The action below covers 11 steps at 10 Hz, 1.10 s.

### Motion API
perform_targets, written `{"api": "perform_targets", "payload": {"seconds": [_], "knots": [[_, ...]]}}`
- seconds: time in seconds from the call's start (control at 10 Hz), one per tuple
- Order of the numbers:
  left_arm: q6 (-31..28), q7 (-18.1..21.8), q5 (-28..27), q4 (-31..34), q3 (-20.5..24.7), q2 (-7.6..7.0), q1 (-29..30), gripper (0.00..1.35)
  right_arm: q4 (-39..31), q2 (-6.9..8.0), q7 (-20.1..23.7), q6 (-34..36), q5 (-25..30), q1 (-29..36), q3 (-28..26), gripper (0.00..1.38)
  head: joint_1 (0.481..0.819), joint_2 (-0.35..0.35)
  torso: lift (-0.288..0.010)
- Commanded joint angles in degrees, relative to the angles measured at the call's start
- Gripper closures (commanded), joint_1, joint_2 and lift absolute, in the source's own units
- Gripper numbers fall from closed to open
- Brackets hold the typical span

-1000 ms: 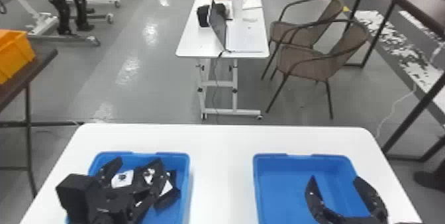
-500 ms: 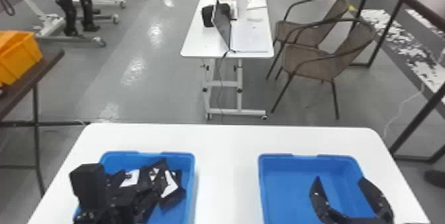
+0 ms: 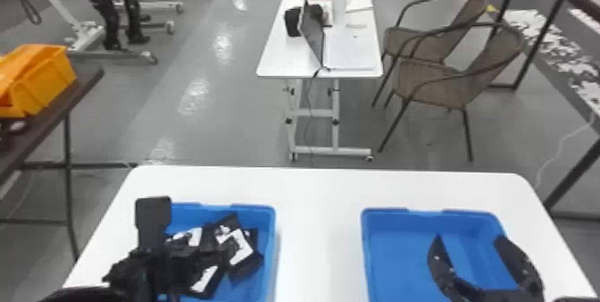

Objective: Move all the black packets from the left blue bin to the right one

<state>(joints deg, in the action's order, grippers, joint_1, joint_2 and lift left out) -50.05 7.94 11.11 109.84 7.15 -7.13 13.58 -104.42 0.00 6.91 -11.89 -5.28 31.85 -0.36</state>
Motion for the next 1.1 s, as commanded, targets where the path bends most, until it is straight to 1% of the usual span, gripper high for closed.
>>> {"api": "perform_targets", "payload": {"seconds": [0.0, 0.1, 0.2, 0.3, 0.4, 0.5, 0.6, 0.7, 0.8, 0.9, 1.0], "knots": [[-3.0, 1.2, -2.9, -3.1, -0.9, -0.43, -3.6, 0.13, 0.1, 0.05, 0.0, 0.0, -0.1, -0.1, 0.0, 0.10, 0.695, 0.081, 0.000], [-4.6, 4.2, -6.8, -5.6, -1.5, -0.25, -6.3, 0.13, 0.3, 0.05, 0.0, 0.0, -0.2, -0.1, 0.0, 0.10, 0.695, 0.080, 0.000], [-5.0, 9.3, -11.5, -9.8, -2.4, 0.01, -9.4, 0.13, 0.5, 0.05, 0.0, 0.0, -0.3, -0.2, 0.0, 0.10, 0.695, 0.077, 0.000], [-4.8, 12.4, -15.9, -13.2, -3.9, 0.19, -11.8, 0.13, 0.6, 0.05, 0.1, -0.1, -0.4, -0.4, 0.0, 0.10, 0.695, 0.073, 0.000], [-4.9, 14.6, -18.8, -16.4, -4.4, 0.63, -13.8, 0.13, 0.7, 0.05, 0.2, 0.0, -0.5, -0.6, 0.0, 0.10, 0.695, 0.066, 0.000], [-4.9, 15.2, -21.4, -18.3, -5.0, 0.98, -15.0, 0.13, 0.9, 0.05, 0.3, -0.1, -0.7, -0.6, 0.0, 0.10, 0.695, 0.064, 0.000], [-4.9, 15.5, -22.6, -20.0, -5.0, 1.51, -15.9, 0.13, 1.0, 0.05, 0.3, -0.1, -0.9, -0.5, 0.0, 0.10, 0.695, 0.064, 0.000], [-4.5, 16.0, -24.3, -22.1, -5.4, 1.60, -17.4, 0.13, 1.1, 0.05, 0.4, -0.1, -1.0, -0.5, 0.0, 0.10, 0.695, 0.067, 0.000], [-3.0, 17.4, -24.9, -25.3, -5.7, 1.60, -19.0, 0.15, 1.1, 0.05, 0.4, -0.1, -1.0, -0.5, 0.0, 0.10, 0.695, 0.069, 0.000], [-2.4, 18.4, -25.7, -27.7, -5.7, 1.60, -20.5, 0.30, 1.1, 0.05, 0.5, 0.0, -1.0, -0.6, 0.0, 0.10, 0.695, 0.066, 0.000], [-1.7, 18.8, -26.2, -28.3, -5.7, 1.60, -20.8, 0.64, 1.2, 0.05, 0.6, 0.0, -1.1, -0.6, 0.0, 0.10, 0.695, 0.064, 0.000]]}}
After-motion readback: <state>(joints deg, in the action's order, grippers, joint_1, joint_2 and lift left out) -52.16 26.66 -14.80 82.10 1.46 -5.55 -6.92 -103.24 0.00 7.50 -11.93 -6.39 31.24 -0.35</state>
